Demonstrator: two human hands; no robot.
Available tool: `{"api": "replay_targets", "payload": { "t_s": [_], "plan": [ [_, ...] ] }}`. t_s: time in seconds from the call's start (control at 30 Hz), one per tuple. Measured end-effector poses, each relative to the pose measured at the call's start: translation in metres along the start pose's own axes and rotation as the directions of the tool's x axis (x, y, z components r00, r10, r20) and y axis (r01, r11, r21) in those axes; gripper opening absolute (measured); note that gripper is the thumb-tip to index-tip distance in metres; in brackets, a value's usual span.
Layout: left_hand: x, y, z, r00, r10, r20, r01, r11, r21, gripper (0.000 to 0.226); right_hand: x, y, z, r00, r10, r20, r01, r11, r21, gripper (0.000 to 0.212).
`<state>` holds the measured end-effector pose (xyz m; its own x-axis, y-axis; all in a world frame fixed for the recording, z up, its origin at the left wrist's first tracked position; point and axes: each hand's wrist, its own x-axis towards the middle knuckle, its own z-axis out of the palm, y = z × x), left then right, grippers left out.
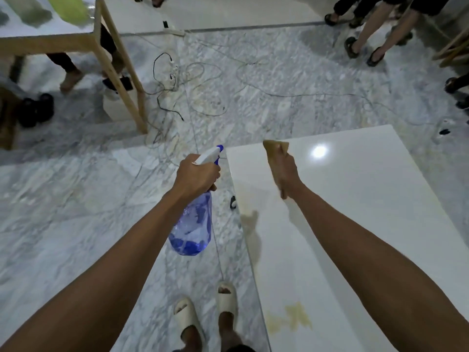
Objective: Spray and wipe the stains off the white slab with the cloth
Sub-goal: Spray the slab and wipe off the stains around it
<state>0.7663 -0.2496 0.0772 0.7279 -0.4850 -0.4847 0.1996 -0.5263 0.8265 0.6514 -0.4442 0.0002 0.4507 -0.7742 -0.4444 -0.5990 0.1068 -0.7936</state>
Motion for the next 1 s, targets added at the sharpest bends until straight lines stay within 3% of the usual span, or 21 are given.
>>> {"api": "replay_targets", "payload": {
  "t_s": [0.07,0.13,0.2,0.27,0.33,0.37,0.43,0.53,0.63,0.8,1.0],
  "plan": [
    [0.005,-0.003,-0.001,1.000,0.002,-0.024,-0.002,1.000,0.019,0.040,0.026,-0.012,0.011,0.940,-0.332,0.079,0.339,0.936,-0.094,0.048],
    [0.014,-0.010,-0.003,0.999,-0.004,-0.039,0.005,1.000,0.022,0.036,0.060,-0.016,0.033,0.857,-0.475,0.198,0.509,0.840,-0.188,0.044],
    [0.025,-0.022,-0.003,0.999,-0.008,-0.049,0.009,1.000,0.024,0.030,0.092,-0.009,0.061,0.805,-0.499,0.321,0.592,0.704,-0.392,0.048],
    [0.032,-0.037,-0.003,0.998,-0.022,-0.065,0.023,1.000,0.018,0.035,0.114,0.016,0.092,0.767,-0.444,0.464,0.638,0.449,-0.626,0.064],
    [0.038,-0.053,-0.002,0.997,-0.036,-0.070,0.037,0.999,0.015,0.031,0.123,0.050,0.115,0.762,-0.364,0.535,0.625,0.203,-0.754,0.085],
    [0.040,-0.060,-0.002,0.996,-0.047,-0.072,0.048,0.999,0.016,0.028,0.124,0.064,0.121,0.764,-0.370,0.528,0.615,0.174,-0.769,0.089],
    [0.044,-0.073,-0.001,0.995,-0.062,-0.079,0.063,0.998,0.013,0.029,0.126,0.074,0.126,0.770,-0.400,0.498,0.604,0.205,-0.770,0.086],
    [0.047,-0.087,0.001,0.994,-0.067,-0.087,0.068,0.998,0.012,0.031,0.130,0.073,0.127,0.753,-0.446,0.483,0.592,0.141,-0.793,0.082],
    [0.045,-0.093,0.005,0.995,-0.061,-0.082,0.063,0.998,0.019,0.038,0.130,0.072,0.129,0.751,-0.472,0.462,0.587,0.157,-0.794,0.087],
    [0.040,-0.097,0.011,0.996,-0.058,-0.070,0.061,0.998,0.029,0.044,0.135,0.070,0.127,0.726,-0.468,0.505,0.635,0.174,-0.752,0.082],
    [0.028,-0.104,0.025,0.997,-0.059,-0.055,0.063,0.995,0.072,0.021,0.129,0.073,0.126,0.712,-0.496,0.497,0.641,0.170,-0.749,0.071]
  ]
}}
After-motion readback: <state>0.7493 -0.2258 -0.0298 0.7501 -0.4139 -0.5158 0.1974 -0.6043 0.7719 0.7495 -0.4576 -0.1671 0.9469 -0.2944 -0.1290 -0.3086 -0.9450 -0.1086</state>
